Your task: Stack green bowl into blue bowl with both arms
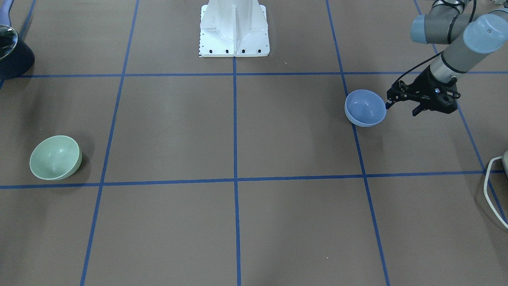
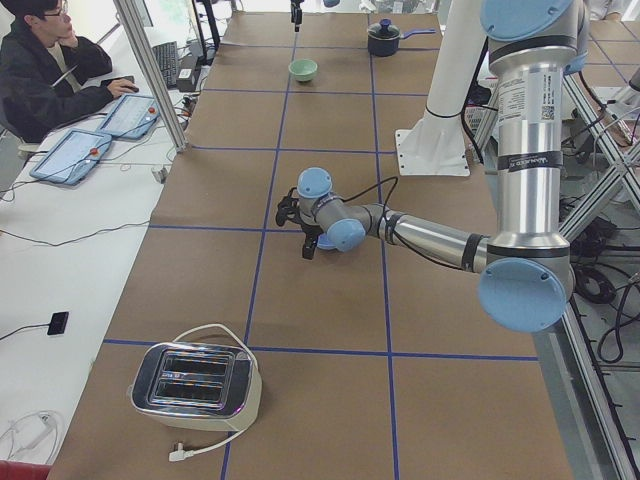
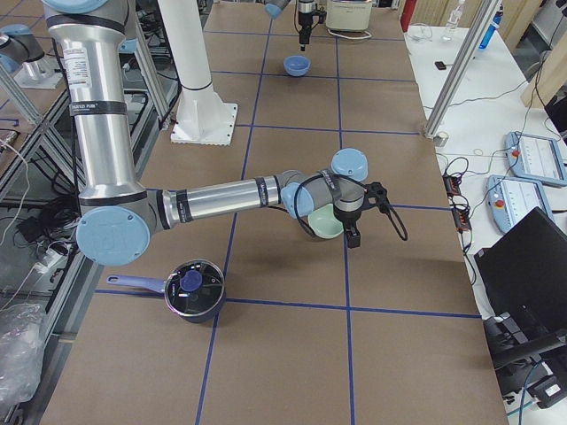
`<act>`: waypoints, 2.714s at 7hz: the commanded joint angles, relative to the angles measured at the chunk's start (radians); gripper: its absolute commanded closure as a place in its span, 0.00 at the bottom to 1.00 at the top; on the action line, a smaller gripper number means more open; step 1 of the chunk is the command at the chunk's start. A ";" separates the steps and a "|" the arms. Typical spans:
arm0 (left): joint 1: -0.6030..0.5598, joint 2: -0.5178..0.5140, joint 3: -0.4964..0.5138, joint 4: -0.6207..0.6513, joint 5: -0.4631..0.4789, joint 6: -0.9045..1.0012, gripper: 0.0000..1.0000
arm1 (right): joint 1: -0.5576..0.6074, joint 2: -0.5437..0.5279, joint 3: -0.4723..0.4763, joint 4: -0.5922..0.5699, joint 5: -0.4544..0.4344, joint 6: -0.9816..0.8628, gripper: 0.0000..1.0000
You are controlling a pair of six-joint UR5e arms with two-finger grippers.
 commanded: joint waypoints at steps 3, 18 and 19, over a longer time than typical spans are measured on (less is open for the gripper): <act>0.051 -0.012 0.017 -0.010 0.006 -0.004 0.45 | -0.003 0.000 -0.014 0.002 0.000 0.000 0.00; 0.324 -0.845 0.299 0.435 0.270 -0.475 1.00 | -0.005 0.005 -0.011 0.003 0.002 0.002 0.00; 0.331 -0.843 0.302 0.435 0.270 -0.474 1.00 | -0.005 0.005 -0.012 0.003 0.002 0.002 0.00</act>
